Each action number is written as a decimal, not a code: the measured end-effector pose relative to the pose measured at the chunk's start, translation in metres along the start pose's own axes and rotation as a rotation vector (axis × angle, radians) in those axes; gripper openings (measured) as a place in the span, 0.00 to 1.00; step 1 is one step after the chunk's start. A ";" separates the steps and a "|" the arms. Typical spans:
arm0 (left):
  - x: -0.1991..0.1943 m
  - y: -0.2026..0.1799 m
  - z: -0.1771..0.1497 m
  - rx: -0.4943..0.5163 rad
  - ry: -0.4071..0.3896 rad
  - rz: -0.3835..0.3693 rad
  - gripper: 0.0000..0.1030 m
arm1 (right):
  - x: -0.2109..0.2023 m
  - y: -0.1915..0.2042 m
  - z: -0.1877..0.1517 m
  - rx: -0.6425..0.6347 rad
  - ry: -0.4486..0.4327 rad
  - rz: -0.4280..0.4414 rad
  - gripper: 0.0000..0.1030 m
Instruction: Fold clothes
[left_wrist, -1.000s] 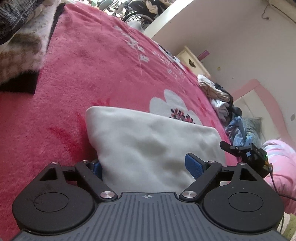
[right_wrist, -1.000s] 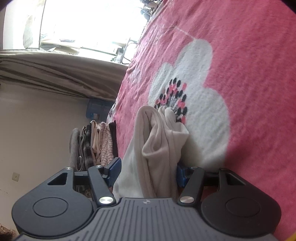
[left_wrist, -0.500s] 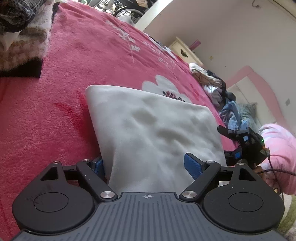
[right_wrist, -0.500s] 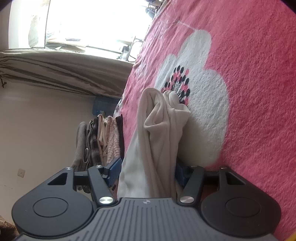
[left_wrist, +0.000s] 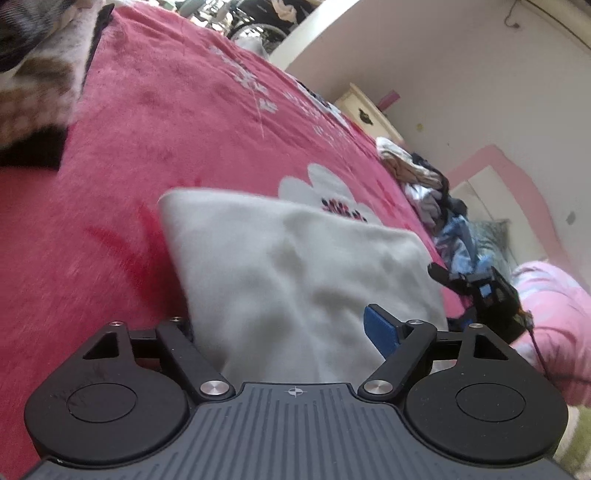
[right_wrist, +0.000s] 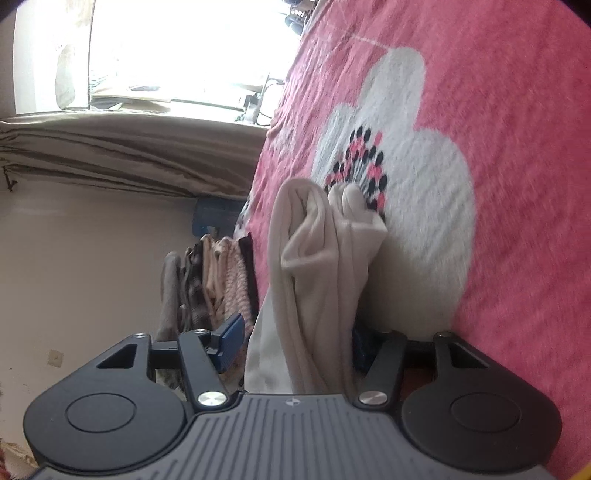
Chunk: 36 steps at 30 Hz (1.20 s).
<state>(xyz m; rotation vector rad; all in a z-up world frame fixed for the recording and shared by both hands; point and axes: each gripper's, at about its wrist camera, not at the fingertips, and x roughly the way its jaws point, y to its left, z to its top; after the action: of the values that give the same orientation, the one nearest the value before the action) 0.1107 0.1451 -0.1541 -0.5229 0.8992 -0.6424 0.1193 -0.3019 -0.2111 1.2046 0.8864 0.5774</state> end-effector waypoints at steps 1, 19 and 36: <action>-0.002 0.000 -0.003 0.011 0.004 0.001 0.77 | -0.002 -0.001 -0.002 0.003 0.002 0.008 0.58; 0.021 0.001 0.018 -0.016 -0.020 -0.007 0.74 | 0.010 -0.002 -0.001 0.015 -0.030 0.002 0.53; 0.028 0.012 0.024 -0.089 -0.059 -0.021 0.68 | 0.020 -0.002 0.007 0.006 0.007 -0.013 0.46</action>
<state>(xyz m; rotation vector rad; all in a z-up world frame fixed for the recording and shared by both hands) 0.1475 0.1370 -0.1645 -0.6288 0.8705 -0.6051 0.1355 -0.2905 -0.2181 1.2015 0.9017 0.5690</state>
